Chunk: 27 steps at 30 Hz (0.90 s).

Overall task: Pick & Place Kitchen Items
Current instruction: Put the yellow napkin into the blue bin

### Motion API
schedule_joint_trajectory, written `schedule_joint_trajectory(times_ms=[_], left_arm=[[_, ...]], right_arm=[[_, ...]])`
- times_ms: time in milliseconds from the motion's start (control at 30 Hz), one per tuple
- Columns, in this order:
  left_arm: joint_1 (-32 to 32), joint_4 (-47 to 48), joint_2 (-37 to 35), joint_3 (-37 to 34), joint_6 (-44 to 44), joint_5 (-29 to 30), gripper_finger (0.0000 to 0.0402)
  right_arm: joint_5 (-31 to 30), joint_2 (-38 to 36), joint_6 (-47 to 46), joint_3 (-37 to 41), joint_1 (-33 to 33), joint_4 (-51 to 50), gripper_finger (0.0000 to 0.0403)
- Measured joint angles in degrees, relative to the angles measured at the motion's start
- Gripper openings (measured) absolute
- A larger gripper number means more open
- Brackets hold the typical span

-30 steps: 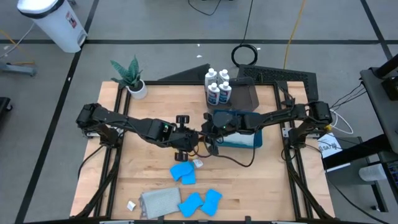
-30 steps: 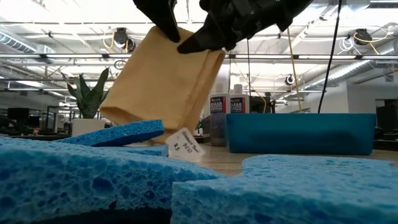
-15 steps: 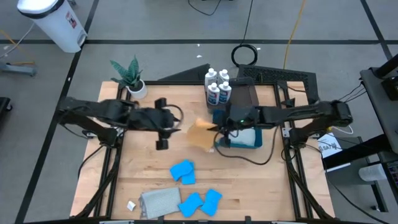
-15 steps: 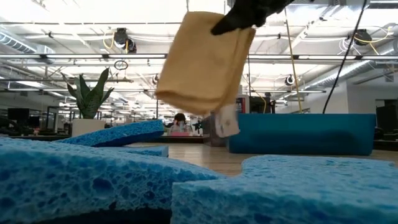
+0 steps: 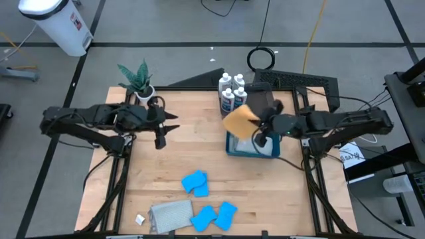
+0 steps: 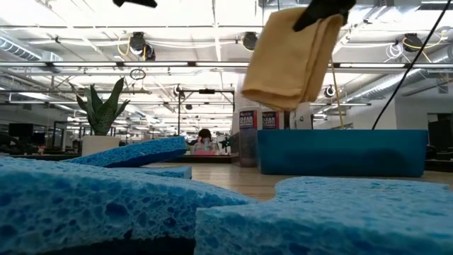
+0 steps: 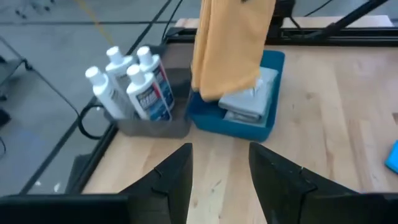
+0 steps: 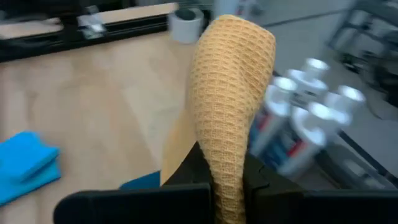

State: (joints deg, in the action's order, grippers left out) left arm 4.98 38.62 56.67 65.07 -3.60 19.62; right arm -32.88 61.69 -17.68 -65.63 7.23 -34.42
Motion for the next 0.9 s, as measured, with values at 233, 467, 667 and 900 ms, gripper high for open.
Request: schedule_joint_trajectory(times_ms=[233, 467, 667, 900], left_arm=[[-0.92, 0.69, -1.17, -3.14, -4.04, -0.04, 0.0161], [-0.88, 0.04, 0.19, -3.10, -4.09, -0.11, 0.0161], [-0.84, 0.00, 0.64, -3.13, -4.10, -0.31, 0.0161], [-0.84, 0.03, 0.67, -3.10, -4.10, -0.28, 0.0161]], right_arm=[[-16.72, -1.15, -16.58, 0.00, 5.92, -9.34, 0.0002], [-19.10, 0.27, -35.11, 1.16, 11.00, -17.23, 0.0002], [-19.65, 0.29, -43.57, 4.41, 13.93, -13.27, 0.0001], [-19.56, 0.30, -42.31, 15.35, 14.16, 6.40, 0.0001]])
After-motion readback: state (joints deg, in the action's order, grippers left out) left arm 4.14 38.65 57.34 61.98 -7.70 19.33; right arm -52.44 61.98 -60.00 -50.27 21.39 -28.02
